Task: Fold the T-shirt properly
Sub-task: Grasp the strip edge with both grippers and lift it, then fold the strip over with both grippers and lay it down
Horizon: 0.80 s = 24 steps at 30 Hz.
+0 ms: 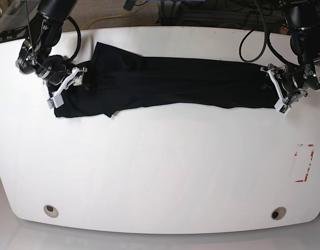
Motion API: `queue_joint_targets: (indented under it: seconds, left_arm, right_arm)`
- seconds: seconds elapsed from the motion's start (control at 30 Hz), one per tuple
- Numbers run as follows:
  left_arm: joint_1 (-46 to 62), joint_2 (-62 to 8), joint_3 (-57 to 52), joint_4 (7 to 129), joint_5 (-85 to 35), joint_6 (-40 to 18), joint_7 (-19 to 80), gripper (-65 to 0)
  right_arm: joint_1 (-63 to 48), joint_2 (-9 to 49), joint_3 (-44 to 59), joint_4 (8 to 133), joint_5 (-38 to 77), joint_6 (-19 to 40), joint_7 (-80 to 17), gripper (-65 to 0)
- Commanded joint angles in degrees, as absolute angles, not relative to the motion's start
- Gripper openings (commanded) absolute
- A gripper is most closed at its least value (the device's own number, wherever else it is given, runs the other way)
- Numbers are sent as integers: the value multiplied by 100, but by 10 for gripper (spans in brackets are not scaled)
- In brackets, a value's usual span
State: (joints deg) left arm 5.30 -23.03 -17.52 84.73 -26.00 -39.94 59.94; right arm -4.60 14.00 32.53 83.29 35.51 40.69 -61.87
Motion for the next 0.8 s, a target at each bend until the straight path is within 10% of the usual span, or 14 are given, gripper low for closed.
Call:
queue_joint_targets:
  seconds: [0.0, 0.77]
  left_arm:
    - [356, -2220, -1763, 8514, -2492, -4000, 6009, -286]
    - [-286, -2053, -3231, 9024, -4655, -4000, 6835, -140]
  right_arm:
    - [-312, 1648, 3204, 7899, 3143, 4000, -5991, -149]
    - [664, 2053, 2369, 6712, 2905, 4000, -5095, -149]
